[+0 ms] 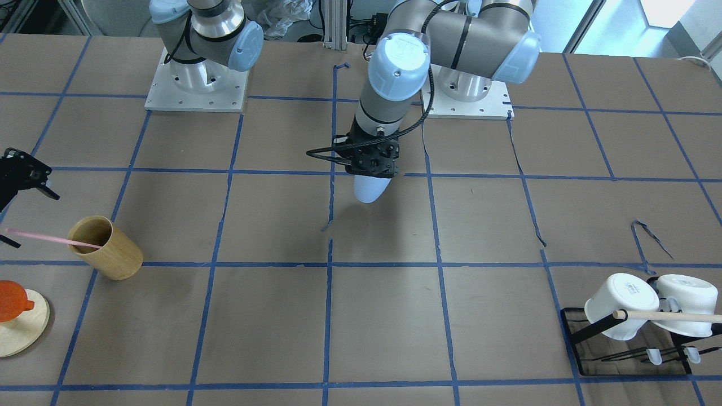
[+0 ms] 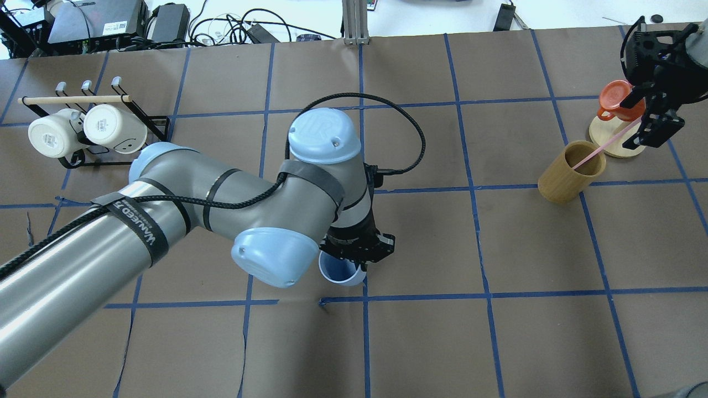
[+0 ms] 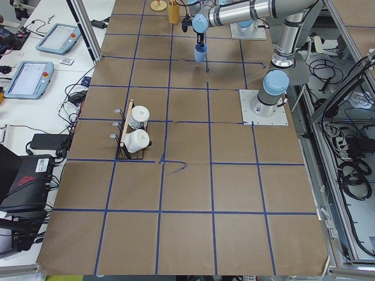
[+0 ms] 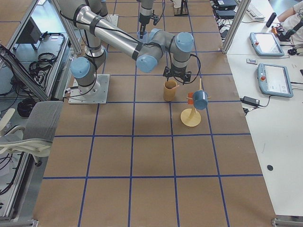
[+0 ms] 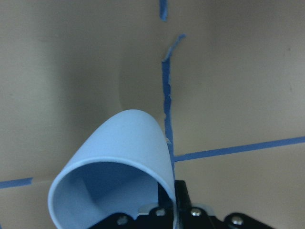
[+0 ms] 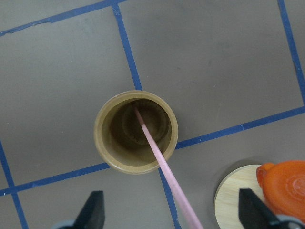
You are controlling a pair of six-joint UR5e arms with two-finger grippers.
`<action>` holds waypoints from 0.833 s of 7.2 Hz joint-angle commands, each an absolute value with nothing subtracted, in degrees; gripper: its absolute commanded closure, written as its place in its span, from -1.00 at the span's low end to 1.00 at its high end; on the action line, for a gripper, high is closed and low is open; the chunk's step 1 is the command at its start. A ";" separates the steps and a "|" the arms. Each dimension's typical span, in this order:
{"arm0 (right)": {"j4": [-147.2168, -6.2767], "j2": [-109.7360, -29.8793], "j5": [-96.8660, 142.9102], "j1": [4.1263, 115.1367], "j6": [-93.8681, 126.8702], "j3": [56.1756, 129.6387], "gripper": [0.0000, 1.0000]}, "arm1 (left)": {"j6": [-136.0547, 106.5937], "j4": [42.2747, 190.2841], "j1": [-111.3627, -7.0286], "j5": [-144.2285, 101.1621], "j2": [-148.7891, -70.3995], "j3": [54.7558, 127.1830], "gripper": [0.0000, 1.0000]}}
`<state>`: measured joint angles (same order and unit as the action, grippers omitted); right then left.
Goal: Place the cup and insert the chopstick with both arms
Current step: 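Carry the blue cup to center with left gripper while right moves over wooden cup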
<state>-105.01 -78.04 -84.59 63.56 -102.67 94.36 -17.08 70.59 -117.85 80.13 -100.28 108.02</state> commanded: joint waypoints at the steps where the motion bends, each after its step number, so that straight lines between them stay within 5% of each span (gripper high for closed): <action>1: -106.17 -77.00 -84.73 63.46 -106.51 94.48 -1.00 | -16.88 70.14 -119.97 80.16 -102.81 108.11 1.00; 2: -106.52 -76.30 -84.73 63.54 -107.83 94.66 -1.00 | -16.79 70.14 -119.97 80.16 -103.44 107.93 1.00; 3: -108.52 -76.20 -85.07 63.54 -109.06 94.75 -0.99 | -16.87 68.66 -119.97 80.94 -104.14 108.10 -0.82; 6: -108.55 -75.06 -86.22 63.54 -108.99 94.75 -0.62 | -16.44 68.72 -117.88 81.38 -102.05 106.27 -0.95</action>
<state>-108.49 -75.46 -85.71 63.54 -108.96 94.75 -17.00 68.42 -119.26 81.13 -103.17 107.32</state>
